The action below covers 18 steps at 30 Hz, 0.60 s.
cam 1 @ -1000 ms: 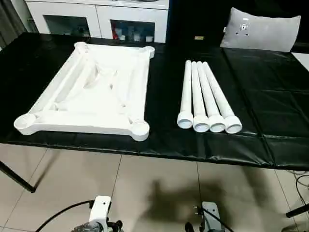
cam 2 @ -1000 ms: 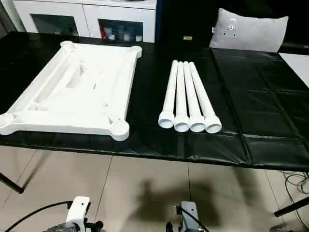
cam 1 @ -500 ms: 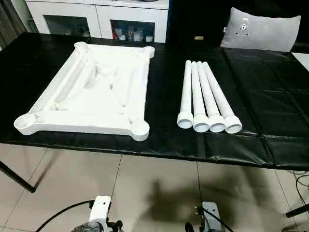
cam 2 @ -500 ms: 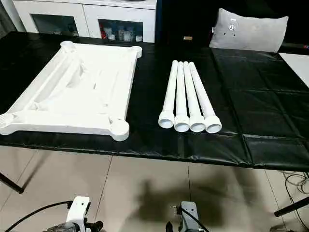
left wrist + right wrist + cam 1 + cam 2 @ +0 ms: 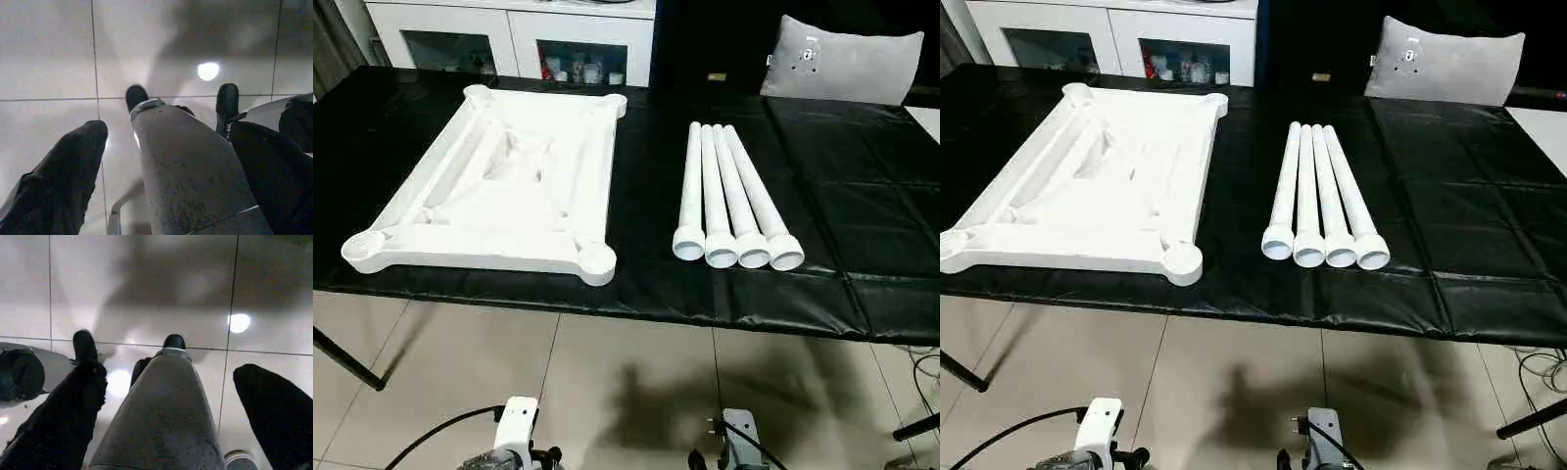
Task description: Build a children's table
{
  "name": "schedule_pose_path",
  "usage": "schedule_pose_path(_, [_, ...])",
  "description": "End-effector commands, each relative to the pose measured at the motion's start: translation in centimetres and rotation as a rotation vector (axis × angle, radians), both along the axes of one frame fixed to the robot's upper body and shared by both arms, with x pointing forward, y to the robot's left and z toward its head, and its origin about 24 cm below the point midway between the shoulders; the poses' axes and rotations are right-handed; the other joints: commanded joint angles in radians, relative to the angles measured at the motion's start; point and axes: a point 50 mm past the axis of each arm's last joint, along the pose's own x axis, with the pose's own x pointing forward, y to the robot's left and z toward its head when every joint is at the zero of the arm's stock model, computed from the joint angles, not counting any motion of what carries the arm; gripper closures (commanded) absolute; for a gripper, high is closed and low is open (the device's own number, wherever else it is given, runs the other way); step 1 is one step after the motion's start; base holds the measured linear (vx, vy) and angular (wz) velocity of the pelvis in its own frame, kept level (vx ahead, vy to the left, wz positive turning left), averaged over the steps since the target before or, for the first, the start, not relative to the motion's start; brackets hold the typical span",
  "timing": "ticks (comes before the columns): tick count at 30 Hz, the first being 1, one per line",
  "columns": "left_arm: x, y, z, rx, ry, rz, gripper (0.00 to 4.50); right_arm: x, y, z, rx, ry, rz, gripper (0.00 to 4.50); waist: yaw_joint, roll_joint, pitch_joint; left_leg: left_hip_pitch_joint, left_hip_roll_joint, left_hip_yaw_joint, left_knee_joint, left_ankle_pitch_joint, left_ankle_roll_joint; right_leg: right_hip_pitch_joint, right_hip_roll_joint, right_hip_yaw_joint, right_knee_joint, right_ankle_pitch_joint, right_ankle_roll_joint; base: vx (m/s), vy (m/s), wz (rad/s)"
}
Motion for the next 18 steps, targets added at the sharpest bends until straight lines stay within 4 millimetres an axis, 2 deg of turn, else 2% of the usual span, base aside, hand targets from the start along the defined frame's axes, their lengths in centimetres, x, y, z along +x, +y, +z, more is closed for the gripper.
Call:
schedule_pose_path(1, [0.08,0.02,0.02,0.002,0.001,0.002,0.02,-1.2,0.09,-0.4,0.004,0.05,-0.009,0.0,-0.001,0.007,-0.033,0.001,0.11,-0.037,-0.087,-0.13,0.071,0.022,-0.138,0.074,-0.074,-0.007,-0.266,0.0,0.0,0.0])
schedule_pose_path(18, [0.08,0.02,0.02,0.002,0.001,0.002,0.02,-1.2,0.09,-0.4,0.004,0.05,-0.009,0.0,-0.001,0.007,-0.032,0.001,0.111,-0.037,-0.087,-0.132,0.07,0.021,-0.137,0.074,-0.074,-0.003,-0.268,0.0,0.0,0.0])
